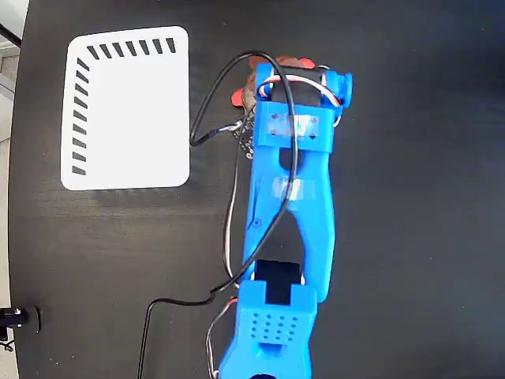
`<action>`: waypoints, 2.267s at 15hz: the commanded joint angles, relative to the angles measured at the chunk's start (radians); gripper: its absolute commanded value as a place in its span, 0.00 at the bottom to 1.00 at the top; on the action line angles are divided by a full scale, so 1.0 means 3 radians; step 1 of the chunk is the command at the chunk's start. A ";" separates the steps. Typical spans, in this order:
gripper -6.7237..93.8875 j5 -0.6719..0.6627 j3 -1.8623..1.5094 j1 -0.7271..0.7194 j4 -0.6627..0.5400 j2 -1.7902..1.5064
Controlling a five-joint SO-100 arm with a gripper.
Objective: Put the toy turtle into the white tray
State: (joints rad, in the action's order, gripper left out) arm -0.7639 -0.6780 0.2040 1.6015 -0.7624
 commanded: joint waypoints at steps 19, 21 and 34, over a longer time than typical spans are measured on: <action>0.07 0.0179 0.0823 0.0051 0.0128 0.0240; 0.07 0.0230 0.0522 0.0056 0.0128 -0.0205; 0.07 0.1585 -0.0736 -0.1350 0.0153 -0.2137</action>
State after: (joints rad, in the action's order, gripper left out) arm -0.3590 -0.9388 -0.1273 1.6383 -1.3162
